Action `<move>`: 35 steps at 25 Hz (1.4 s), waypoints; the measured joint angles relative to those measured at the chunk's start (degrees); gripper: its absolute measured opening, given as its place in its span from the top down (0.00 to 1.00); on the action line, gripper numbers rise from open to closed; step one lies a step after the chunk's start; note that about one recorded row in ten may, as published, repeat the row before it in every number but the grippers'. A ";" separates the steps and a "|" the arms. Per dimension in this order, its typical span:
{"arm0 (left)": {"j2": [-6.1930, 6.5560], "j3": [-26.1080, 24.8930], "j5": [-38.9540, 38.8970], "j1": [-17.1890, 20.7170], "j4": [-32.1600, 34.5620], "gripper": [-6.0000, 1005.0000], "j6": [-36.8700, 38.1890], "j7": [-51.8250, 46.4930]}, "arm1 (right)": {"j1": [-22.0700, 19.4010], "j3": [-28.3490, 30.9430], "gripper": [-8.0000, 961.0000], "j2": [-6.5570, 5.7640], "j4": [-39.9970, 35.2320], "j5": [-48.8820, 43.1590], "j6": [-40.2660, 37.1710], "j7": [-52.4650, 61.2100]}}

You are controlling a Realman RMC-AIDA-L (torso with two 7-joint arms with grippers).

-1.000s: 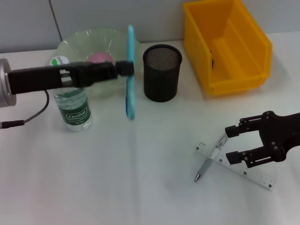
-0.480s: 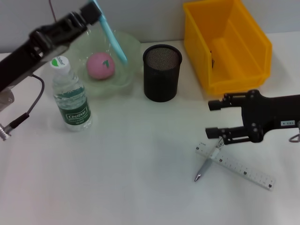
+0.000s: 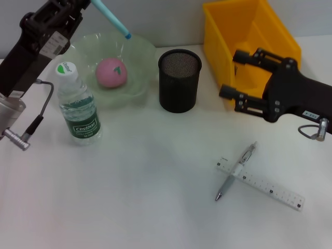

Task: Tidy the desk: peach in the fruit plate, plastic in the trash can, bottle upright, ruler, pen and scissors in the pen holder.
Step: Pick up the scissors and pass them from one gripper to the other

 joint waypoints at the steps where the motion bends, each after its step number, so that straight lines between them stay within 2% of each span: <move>1: 0.00 -0.05 -0.59 -0.40 -0.93 0.77 -0.05 0.27 | 0.00 -0.18 0.23 0.01 2.40 2.32 -0.14 -3.43; 2: 0.00 -0.06 -1.85 -1.17 -2.69 0.77 -0.14 0.79 | 0.34 -0.60 0.23 0.03 7.06 6.29 -0.43 -9.67; 3: 0.00 -0.08 -2.62 -1.69 -3.84 0.77 -0.27 1.06 | 0.34 -0.60 0.23 0.03 7.06 6.29 -0.43 -9.67; 8: 0.01 -0.79 -5.28 -4.10 -9.02 0.77 -1.20 2.26 | 3.44 -0.74 0.23 0.24 17.34 11.63 -1.94 -22.04; 10: 0.01 -3.61 -5.58 -5.96 -13.44 0.77 -1.52 4.64 | 5.99 -0.29 0.23 0.44 22.23 12.52 -2.36 -27.83; 11: 0.01 -3.61 -5.58 -5.96 -13.44 0.77 -1.52 4.64 | 5.99 -0.29 0.23 0.44 22.23 12.52 -2.36 -27.83; 12: 0.01 -5.05 -5.51 -6.72 -15.39 0.77 -1.53 5.74 | 8.00 -0.12 0.23 0.52 25.72 13.38 -2.38 -31.19; 23: 0.01 -7.17 -5.17 -9.31 -20.00 0.77 -2.17 10.77 | 13.93 -0.15 0.23 0.74 33.53 16.76 -1.71 -39.62; 25: 0.02 -8.95 -3.55 -9.80 -20.75 0.77 -2.19 12.33 | 14.89 -0.19 0.23 0.74 34.35 16.78 -1.38 -40.30; 26: 0.01 -10.16 -2.29 -9.88 -20.95 0.77 -2.20 12.96 | 15.39 -0.19 0.23 0.74 34.86 16.79 -1.19 -40.83; 27: 0.01 -14.52 2.25 -10.06 -21.85 0.77 -2.25 14.86 | 16.12 -0.09 0.23 0.75 35.70 16.81 -0.83 -42.05; 28: 0.01 -16.16 3.76 -10.07 -22.21 0.77 -2.28 15.57 | 16.39 -0.05 0.23 0.74 36.03 16.82 -0.63 -42.52; 29: 0.01 -21.97 9.76 -9.98 -23.66 0.77 -2.41 18.45 | 16.83 0.14 0.23 0.74 36.28 16.83 -0.21 -42.84; 30: 0.01 -21.97 9.76 -9.98 -23.66 0.77 -2.41 18.45 | 16.83 0.14 0.23 0.74 36.28 16.83 -0.21 -42.84; 31: 0.01 -26.36 14.18 -9.64 -24.49 0.77 -2.61 20.51 | 17.11 0.80 0.23 0.73 36.56 16.85 0.12 -43.41; 34: 0.01 -28.29 16.21 -9.47 -24.75 0.77 -2.82 21.11 | 17.37 1.50 0.23 0.73 36.97 16.86 0.32 -44.37; 35: 0.01 -31.82 20.12 -9.15 -25.11 0.77 -3.60 21.90 | 17.50 1.73 0.23 0.72 37.16 16.87 0.37 -44.91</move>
